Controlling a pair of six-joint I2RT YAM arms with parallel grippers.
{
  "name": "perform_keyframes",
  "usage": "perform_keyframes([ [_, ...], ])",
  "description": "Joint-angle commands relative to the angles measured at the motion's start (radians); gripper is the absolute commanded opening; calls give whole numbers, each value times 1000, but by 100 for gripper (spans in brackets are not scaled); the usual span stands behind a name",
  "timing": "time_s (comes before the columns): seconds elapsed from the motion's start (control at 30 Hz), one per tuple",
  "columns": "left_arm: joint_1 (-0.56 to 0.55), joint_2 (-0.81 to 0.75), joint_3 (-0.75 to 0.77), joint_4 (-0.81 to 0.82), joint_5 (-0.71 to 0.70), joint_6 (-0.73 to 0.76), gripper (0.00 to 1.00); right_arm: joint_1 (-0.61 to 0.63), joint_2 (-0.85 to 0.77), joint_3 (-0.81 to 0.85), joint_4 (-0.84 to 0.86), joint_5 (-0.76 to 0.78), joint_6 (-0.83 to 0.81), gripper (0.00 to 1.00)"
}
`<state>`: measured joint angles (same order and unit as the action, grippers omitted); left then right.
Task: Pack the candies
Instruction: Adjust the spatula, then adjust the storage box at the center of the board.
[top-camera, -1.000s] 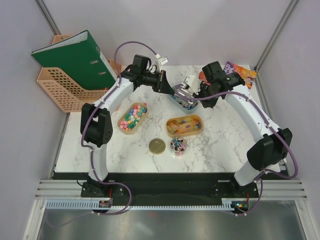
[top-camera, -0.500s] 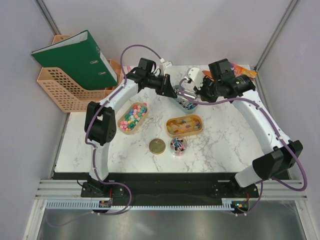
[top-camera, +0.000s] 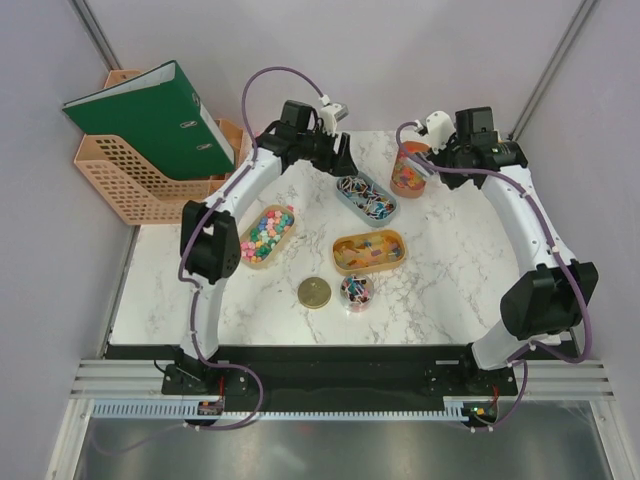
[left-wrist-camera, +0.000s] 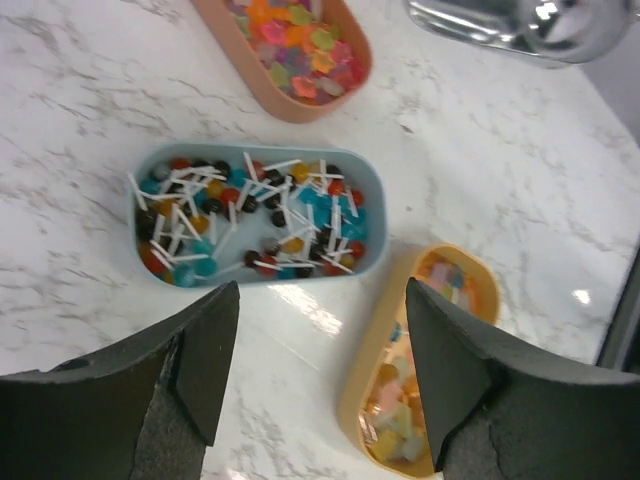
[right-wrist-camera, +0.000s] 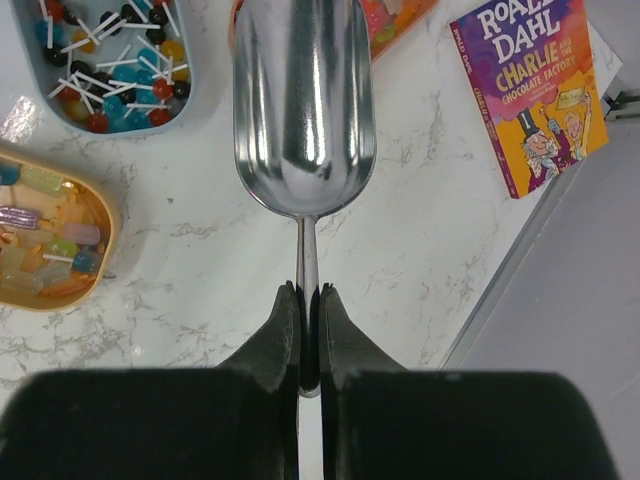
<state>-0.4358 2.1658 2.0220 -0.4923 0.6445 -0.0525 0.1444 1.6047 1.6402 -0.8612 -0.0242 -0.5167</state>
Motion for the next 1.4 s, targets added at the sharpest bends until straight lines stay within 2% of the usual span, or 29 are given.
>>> perform_keyframes([
  [0.0, -46, 133, 131, 24, -159, 144, 74, -31, 11, 29, 67, 18, 60, 0],
  [0.13, -99, 252, 279, 88, -238, 236, 75, -95, 8, 24, 70, 40, 84, 0],
  [0.27, -130, 307, 290, 236, -278, 249, 73, -120, 3, -16, 73, 26, 76, 0],
  [0.47, -162, 380, 368, 340, -289, 264, 74, -135, -18, -48, 68, 26, 73, 0],
  [0.73, -185, 453, 429, 391, -286, 250, 76, -140, -54, -118, 71, -17, 92, 0],
  [0.97, -218, 516, 494, 359, -405, 342, 80, -140, -40, -109, 79, -54, 87, 0],
  [1.07, -210, 471, 449, 354, -482, 316, 79, -140, 27, -74, 77, -83, 86, 0],
  [1.17, -178, 338, 276, 394, -490, 177, 74, -141, 111, -1, 74, -100, 87, 0],
  [1.3, -136, 110, -102, 488, -509, 85, 73, -135, 233, 119, 79, -109, 101, 0],
  [1.37, -117, -10, -213, 541, -520, 74, 73, -131, 308, 196, 86, -112, 116, 0],
])
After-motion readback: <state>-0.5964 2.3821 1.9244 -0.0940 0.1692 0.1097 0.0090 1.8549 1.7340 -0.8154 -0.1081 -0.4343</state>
